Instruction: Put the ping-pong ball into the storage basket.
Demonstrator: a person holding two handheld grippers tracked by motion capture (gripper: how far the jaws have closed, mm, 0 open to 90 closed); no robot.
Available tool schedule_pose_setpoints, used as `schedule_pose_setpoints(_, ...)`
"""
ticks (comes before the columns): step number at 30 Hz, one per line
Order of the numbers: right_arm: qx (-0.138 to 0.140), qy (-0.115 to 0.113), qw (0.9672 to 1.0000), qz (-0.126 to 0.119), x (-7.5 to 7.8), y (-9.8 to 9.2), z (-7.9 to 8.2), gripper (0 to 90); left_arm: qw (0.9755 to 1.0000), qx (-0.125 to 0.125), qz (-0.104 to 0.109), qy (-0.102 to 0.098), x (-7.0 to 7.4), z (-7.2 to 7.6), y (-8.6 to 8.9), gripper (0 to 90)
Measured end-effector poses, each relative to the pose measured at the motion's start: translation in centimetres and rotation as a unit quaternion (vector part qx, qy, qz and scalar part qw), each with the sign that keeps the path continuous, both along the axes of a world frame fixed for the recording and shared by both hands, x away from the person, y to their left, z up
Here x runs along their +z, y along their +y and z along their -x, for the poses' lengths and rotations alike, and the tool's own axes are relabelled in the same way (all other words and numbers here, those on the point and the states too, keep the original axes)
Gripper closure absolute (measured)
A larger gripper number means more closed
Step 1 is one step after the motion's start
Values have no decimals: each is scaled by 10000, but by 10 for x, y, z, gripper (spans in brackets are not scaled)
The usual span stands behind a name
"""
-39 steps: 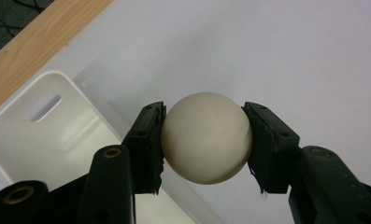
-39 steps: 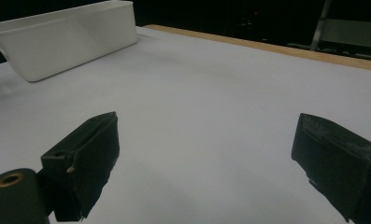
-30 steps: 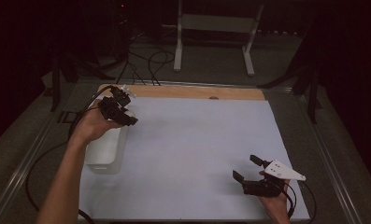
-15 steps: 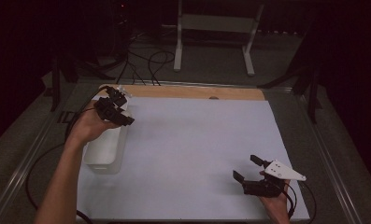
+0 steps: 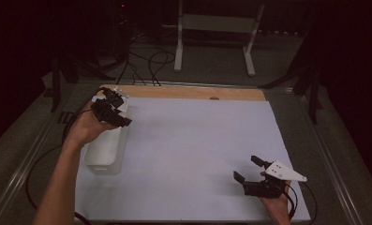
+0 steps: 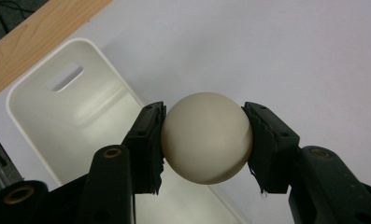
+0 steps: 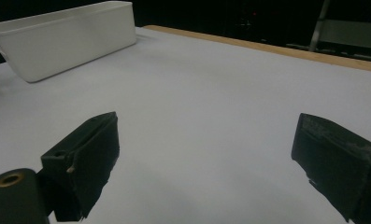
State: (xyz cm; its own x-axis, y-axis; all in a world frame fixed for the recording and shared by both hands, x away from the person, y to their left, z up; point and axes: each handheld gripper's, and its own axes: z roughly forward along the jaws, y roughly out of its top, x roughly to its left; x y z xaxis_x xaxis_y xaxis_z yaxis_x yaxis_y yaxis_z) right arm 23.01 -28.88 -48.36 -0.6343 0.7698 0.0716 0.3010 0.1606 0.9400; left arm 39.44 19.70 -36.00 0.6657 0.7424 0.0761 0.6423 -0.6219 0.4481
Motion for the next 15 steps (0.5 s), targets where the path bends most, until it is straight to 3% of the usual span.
schedule_pose_setpoints(15,-11,-2,10000,3,0,0,0,73,10000,65,-12,13,-2,0,5,512)
